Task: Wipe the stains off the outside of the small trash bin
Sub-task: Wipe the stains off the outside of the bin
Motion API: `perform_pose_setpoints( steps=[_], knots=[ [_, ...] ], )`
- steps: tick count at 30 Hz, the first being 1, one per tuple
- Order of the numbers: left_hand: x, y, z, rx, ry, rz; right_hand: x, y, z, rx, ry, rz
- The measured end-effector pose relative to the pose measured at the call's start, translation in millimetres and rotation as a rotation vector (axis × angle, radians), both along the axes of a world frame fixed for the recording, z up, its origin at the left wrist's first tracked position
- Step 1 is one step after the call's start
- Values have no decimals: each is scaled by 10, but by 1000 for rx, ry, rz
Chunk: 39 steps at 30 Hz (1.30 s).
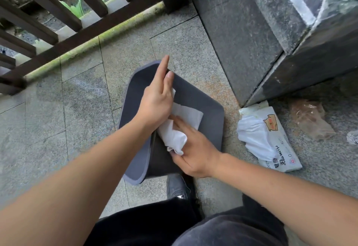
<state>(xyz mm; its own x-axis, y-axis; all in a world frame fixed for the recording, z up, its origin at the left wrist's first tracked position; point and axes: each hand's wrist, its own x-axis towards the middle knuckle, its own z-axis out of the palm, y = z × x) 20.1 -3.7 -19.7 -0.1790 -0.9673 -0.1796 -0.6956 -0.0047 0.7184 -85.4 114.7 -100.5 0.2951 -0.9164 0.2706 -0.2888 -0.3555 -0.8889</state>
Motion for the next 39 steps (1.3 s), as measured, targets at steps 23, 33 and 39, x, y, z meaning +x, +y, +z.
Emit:
perform_pose_setpoints(
  steps=[23,33,39],
  knots=[
    [-85,-168,-86,77,129,380,-429,-418,-579,682,-103,-463],
    [-297,-90,-78,65,102,312,-120,-921,16,600,-229,-475],
    [-261,-204,-110,59,164,389,-23,-721,408,371,-297,-161]
  ],
)
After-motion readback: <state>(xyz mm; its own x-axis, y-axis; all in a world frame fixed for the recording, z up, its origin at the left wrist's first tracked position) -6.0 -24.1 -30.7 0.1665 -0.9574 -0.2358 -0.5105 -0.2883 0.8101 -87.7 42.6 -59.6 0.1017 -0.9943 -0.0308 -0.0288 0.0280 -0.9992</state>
